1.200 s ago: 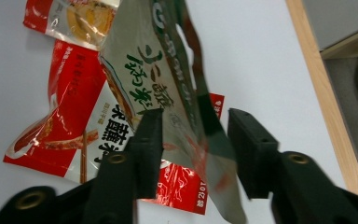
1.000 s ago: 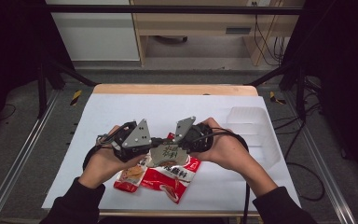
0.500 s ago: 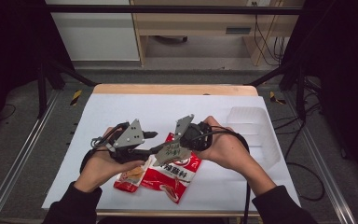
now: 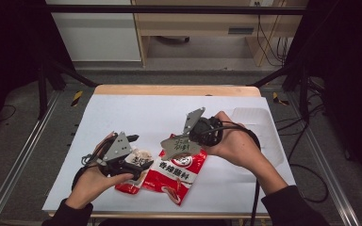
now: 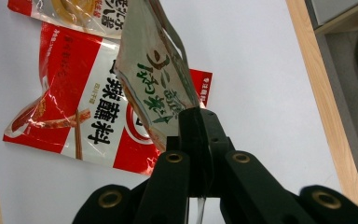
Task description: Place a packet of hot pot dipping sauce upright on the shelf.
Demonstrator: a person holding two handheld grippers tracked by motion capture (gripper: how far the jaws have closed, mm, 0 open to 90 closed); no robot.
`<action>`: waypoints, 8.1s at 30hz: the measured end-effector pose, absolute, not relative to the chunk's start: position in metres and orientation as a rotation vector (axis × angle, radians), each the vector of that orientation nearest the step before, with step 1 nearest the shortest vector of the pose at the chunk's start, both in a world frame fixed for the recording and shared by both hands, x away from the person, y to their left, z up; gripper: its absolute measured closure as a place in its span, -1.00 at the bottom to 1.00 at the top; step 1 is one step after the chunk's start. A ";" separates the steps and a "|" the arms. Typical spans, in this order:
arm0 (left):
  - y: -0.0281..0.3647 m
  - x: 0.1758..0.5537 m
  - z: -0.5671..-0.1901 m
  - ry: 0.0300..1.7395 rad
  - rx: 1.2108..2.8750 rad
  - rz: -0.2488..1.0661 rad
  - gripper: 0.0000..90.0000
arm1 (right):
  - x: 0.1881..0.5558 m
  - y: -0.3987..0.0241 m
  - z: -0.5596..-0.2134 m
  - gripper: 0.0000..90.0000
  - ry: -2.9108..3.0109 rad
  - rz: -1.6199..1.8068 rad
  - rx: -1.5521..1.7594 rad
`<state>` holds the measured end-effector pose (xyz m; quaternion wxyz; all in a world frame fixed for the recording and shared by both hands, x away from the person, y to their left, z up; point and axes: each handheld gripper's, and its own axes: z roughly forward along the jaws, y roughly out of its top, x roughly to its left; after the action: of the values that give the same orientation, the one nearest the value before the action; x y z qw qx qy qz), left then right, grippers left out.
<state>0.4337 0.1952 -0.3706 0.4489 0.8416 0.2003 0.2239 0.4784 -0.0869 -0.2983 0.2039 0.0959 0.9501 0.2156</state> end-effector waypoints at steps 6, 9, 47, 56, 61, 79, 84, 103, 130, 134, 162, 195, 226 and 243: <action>0.209 0.436 -0.387 0.562 2.093 0.562 -0.88 | 0.480 -0.095 -0.295 1.00 2.644 0.605 0.305; 0.217 0.434 -0.396 0.587 2.099 0.593 -0.88 | 0.481 -0.101 -0.291 1.00 2.627 0.608 0.300; 0.302 0.403 -0.441 0.912 1.979 0.765 -0.89 | 0.543 -0.255 -0.249 1.00 2.292 0.657 0.629; 0.305 0.403 -0.441 0.927 1.974 0.768 -0.89 | 0.552 -0.287 -0.272 1.00 2.278 0.643 0.722; 0.306 0.404 -0.442 0.933 1.969 0.762 -0.89 | 0.558 -0.297 -0.282 1.00 2.278 0.636 0.741; 0.303 0.404 -0.441 0.921 1.971 0.749 -0.90 | 0.575 -0.314 -0.311 1.00 2.302 0.613 0.795; 0.303 0.404 -0.441 0.919 1.971 0.747 -0.90 | 0.579 -0.314 -0.319 1.00 2.326 0.604 0.813; 0.301 0.404 -0.442 0.917 1.966 0.722 -0.92 | 0.593 -0.309 -0.345 1.00 2.414 0.570 0.851; 0.299 0.404 -0.442 0.905 1.979 0.718 -0.92 | 0.585 -0.309 -0.342 -0.14 2.317 0.556 0.977; 0.299 0.404 -0.443 0.905 1.982 0.716 -0.92 | 0.590 -0.306 -0.344 -0.15 2.292 0.558 0.997; 0.298 0.403 -0.442 0.898 1.986 0.716 -0.92 | 0.539 -0.278 -0.325 -0.62 2.298 0.704 0.902; 0.295 0.402 -0.442 0.874 2.024 0.694 -0.91 | 0.479 -0.161 -0.304 -0.52 2.406 0.857 0.671; 0.283 0.402 -0.453 0.820 2.162 0.643 -0.90 | 0.485 0.005 -0.416 0.12 2.681 0.936 0.659; 0.280 0.402 -0.456 0.803 2.209 0.629 -0.89 | 0.511 0.042 -0.446 0.11 2.735 0.914 0.738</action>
<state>0.4021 0.2796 -0.4562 0.3469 0.8515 0.3095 0.2426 0.5111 0.0415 -0.4464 0.0822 0.2471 0.9157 0.3060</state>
